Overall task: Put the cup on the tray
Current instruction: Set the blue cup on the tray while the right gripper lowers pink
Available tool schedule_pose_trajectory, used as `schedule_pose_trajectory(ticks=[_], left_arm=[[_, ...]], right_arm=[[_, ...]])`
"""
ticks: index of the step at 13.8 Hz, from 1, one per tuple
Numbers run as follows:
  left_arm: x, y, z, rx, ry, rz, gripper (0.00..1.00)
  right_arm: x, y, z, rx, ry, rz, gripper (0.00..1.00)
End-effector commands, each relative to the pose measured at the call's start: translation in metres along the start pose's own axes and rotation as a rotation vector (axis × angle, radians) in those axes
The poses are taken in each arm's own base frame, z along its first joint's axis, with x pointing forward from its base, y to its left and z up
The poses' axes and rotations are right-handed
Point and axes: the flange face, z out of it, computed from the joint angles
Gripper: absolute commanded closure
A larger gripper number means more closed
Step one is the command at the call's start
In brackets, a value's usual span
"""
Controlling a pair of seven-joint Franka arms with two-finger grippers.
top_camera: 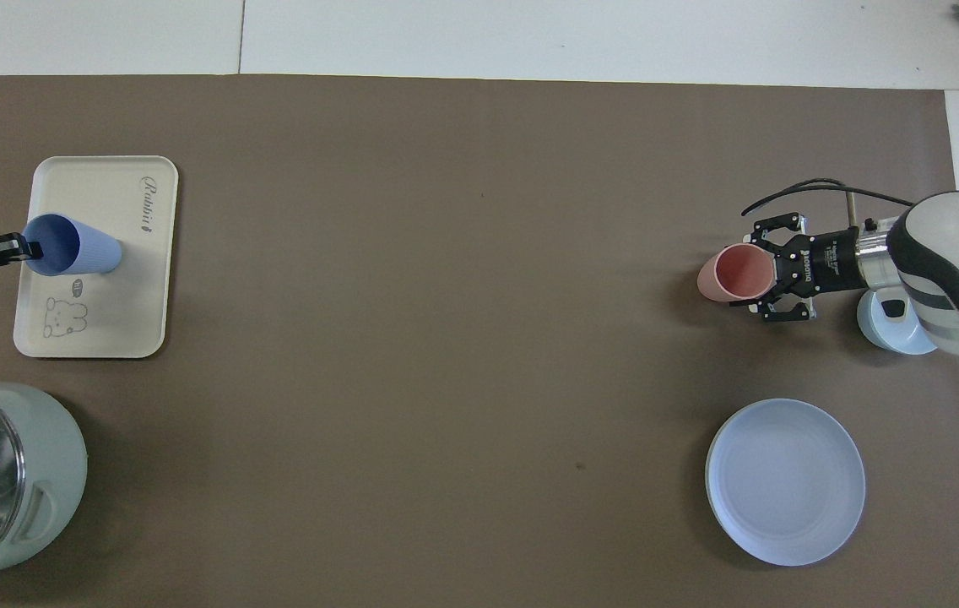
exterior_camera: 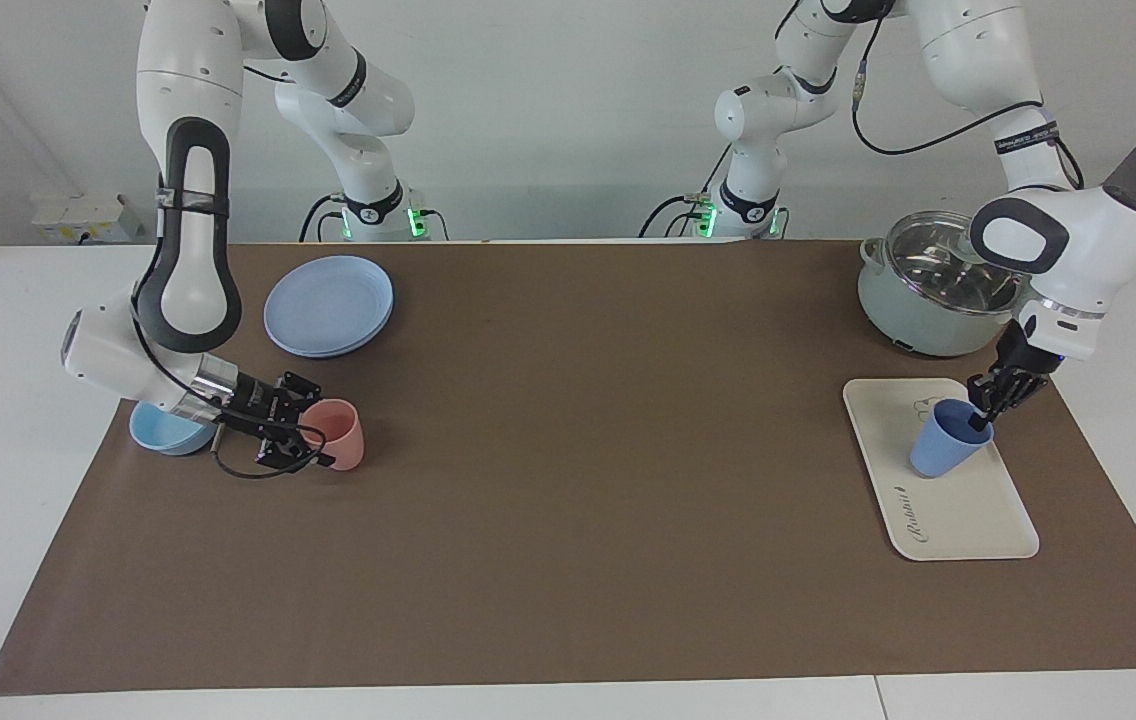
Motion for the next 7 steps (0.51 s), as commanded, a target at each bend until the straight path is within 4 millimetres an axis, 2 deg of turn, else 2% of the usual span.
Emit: schedule_pose_trajectory(ticks=[1,2,3,4,6,7], left_arm=[[0.003,0.008,-0.003,-0.005,0.025,0.025,0.0],[0.008,0.012,-0.012,-0.011,0.03,0.032,0.0],[0.019,0.022,-0.038,-0.025,0.041,0.048,0.0],[0.027,0.031,-0.063,-0.035,0.023,0.075,0.0],[0.04,0.051,-0.105,0.029,-0.052,0.19,0.0],[0.044,0.073,-0.123,0.086,-0.083,0.249,0.0]], right_arm=[[0.003,-0.004,-0.005,0.042,0.011,0.046,0.85],[0.004,-0.004,-0.007,0.056,0.025,0.028,0.19],[0.001,-0.005,-0.011,0.068,0.037,0.006,0.06],[-0.002,-0.006,-0.016,0.07,0.046,-0.011,0.01],[-0.018,-0.007,-0.037,0.076,0.095,-0.066,0.01],[-0.027,-0.006,-0.05,0.07,0.138,-0.106,0.01]])
